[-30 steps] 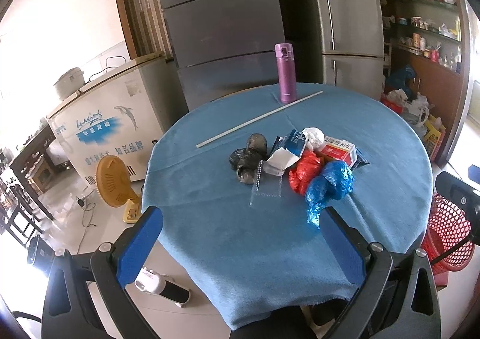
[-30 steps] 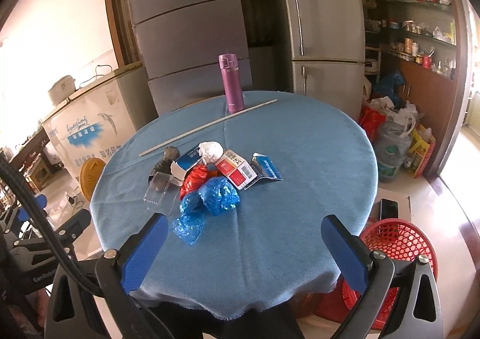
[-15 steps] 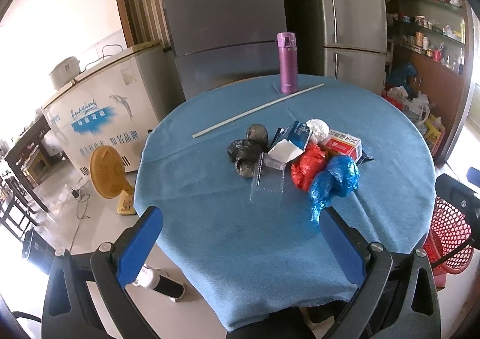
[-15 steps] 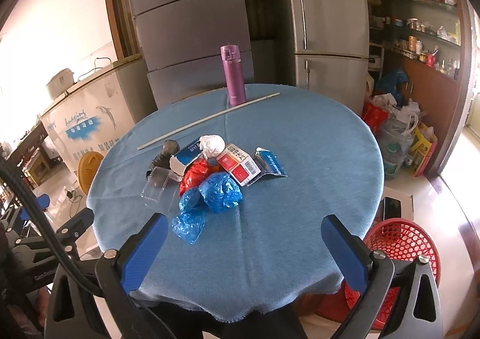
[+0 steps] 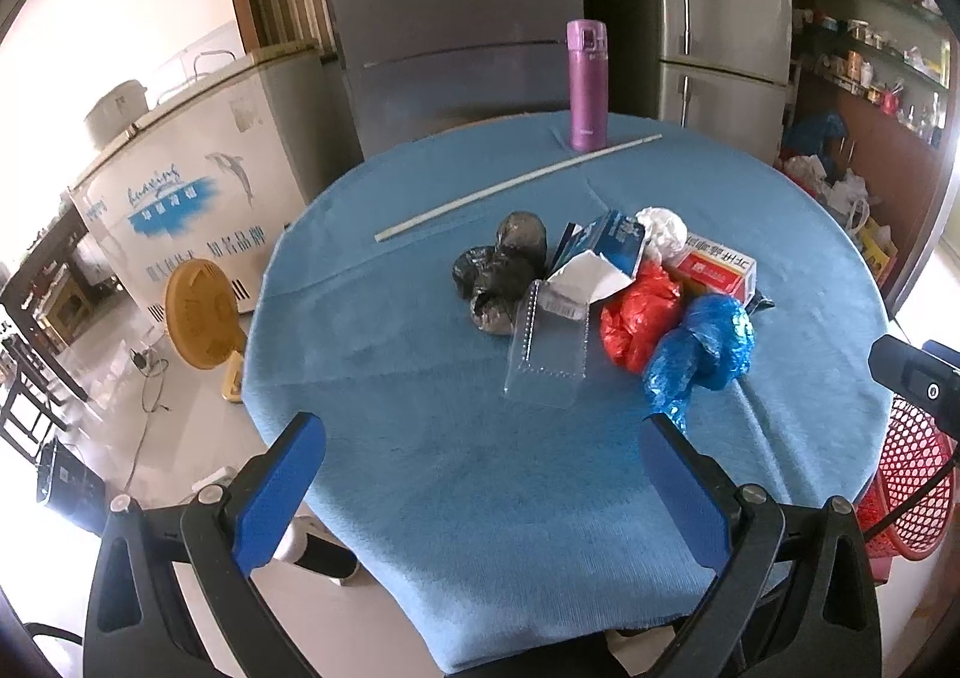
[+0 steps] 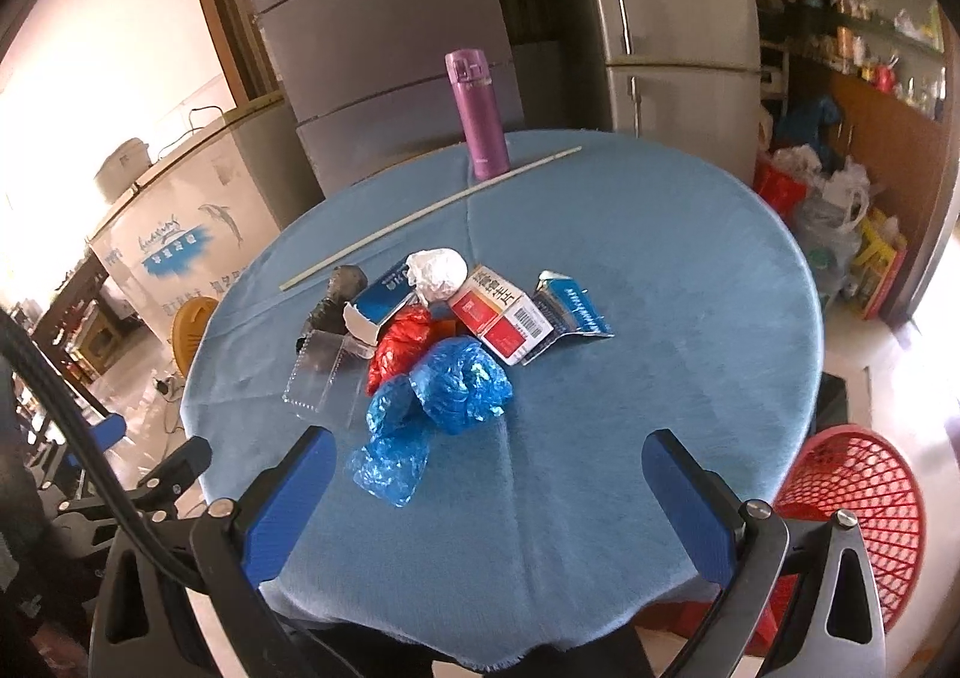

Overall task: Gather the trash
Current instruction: 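Move both tools toward the trash pile on the table, then grasp the clear plastic tray with the left tool while the right tool grasps the blue bag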

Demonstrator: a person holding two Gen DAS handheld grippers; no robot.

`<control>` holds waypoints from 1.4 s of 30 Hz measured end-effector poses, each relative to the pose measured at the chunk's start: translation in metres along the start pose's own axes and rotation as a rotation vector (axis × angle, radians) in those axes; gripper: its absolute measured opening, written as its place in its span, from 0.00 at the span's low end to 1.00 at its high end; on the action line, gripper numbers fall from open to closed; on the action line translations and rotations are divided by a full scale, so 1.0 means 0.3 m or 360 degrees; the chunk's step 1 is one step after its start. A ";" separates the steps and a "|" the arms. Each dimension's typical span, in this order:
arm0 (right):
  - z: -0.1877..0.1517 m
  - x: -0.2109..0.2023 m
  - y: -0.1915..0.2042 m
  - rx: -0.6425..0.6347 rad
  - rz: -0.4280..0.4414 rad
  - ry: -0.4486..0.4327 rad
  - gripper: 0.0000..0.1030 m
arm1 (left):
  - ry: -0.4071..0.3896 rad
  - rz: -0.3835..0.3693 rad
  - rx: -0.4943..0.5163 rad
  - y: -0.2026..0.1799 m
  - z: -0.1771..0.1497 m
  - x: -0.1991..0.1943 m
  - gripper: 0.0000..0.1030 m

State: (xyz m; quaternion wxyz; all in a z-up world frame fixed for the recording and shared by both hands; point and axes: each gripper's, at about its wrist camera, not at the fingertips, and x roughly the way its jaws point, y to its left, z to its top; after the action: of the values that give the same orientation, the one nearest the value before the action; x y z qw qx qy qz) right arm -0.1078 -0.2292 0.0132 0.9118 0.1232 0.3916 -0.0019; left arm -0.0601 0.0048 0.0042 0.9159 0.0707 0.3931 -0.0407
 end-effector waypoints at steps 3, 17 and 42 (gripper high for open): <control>0.019 0.062 -0.015 0.0050 0.0078 0.0054 0.99 | 0.0063 -0.0045 -0.0021 0.015 0.011 0.053 1.00; 0.088 0.425 -0.048 0.0252 0.0283 0.0290 0.81 | 0.0371 -0.0372 -0.0091 0.041 0.088 0.329 1.00; 0.017 0.404 -0.157 0.0454 0.0434 0.0352 0.52 | 0.0443 -0.0566 -0.0070 -0.057 0.070 0.337 0.47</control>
State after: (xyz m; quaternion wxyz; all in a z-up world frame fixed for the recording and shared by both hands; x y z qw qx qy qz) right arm -0.0249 -0.2646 -0.0806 0.8285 0.3022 0.4647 0.0794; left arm 0.0223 -0.0175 -0.0565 0.8325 -0.0147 0.5227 -0.1829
